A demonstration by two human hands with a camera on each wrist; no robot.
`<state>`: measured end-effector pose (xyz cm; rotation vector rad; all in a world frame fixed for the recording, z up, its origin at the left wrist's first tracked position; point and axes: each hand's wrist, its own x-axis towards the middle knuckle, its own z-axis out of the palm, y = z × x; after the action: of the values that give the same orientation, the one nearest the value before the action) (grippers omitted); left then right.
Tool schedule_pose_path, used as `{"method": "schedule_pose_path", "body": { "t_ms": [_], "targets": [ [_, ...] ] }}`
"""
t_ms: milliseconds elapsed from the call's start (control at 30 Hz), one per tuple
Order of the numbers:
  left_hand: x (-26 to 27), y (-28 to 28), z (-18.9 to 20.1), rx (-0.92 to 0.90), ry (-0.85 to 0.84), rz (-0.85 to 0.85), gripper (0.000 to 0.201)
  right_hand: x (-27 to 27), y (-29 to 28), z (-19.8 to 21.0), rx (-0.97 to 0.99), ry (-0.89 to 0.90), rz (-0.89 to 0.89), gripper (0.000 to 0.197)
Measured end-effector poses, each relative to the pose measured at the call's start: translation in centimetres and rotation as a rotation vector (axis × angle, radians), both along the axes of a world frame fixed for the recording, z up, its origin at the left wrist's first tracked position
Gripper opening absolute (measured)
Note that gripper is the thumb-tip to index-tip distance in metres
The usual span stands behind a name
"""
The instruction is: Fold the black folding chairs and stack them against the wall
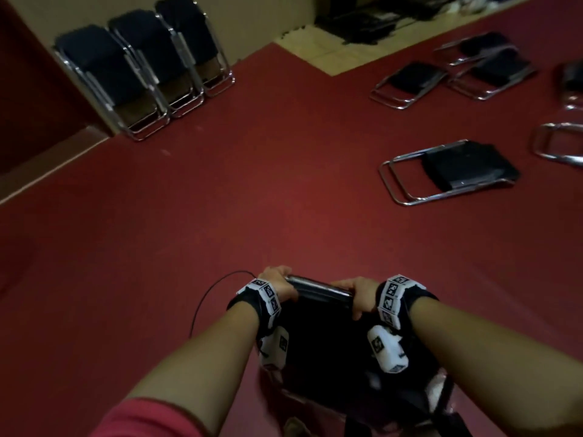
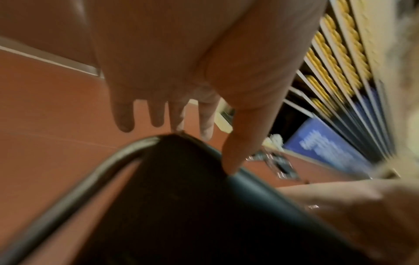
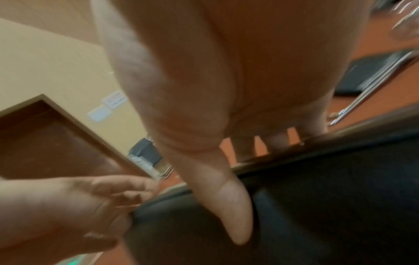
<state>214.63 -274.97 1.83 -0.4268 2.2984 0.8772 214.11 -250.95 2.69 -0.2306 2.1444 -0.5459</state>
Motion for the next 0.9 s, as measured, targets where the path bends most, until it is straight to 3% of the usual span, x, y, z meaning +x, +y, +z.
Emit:
{"method": "schedule_pose_path", "body": {
  "t_ms": [100, 233, 333, 433, 600, 700, 767, 900],
  "targets": [
    [1.0, -0.4, 0.4, 0.026, -0.025, -0.108, 0.09, 2.7, 0.5, 0.4, 0.055, 0.016, -0.113, 0.091],
    [1.9, 0.2, 0.0, 0.066, -0.004, -0.169, 0.081, 5.7, 0.9, -0.1, 0.041, 0.121, -0.245, 0.08],
    [2.6, 0.2, -0.6, 0.056, -0.001, -0.161, 0.046, 7.3, 0.4, -0.8, 0.04, 0.188, -0.266, 0.071],
    [3.6, -0.3, -1.1, 0.058, 0.028, -0.135, 0.041, 8.9, 1.0, -0.9, 0.099, 0.21, -0.273, 0.063],
    [5.7, -1.1, -1.9, 0.084, 0.078, -0.061, 0.059, 13.2, 5.8, -0.4, 0.266, 0.303, -0.36, 0.079],
    [7.4, -1.1, -2.0, 0.053, 0.098, -0.028, 0.071, 17.4, 8.2, -1.0, 0.296, 0.35, -0.502, 0.092],
    [8.5, -1.4, -2.1, 0.046, 0.108, 0.01, 0.077, 19.8, 9.1, -1.6, 0.239, 0.331, -0.654, 0.102],
    [11.2, -2.3, -2.4, 0.058, 0.116, 0.054, 0.063, 23.6, 10.0, -2.8, 0.045, 0.319, -0.904, 0.113]
  ]
}}
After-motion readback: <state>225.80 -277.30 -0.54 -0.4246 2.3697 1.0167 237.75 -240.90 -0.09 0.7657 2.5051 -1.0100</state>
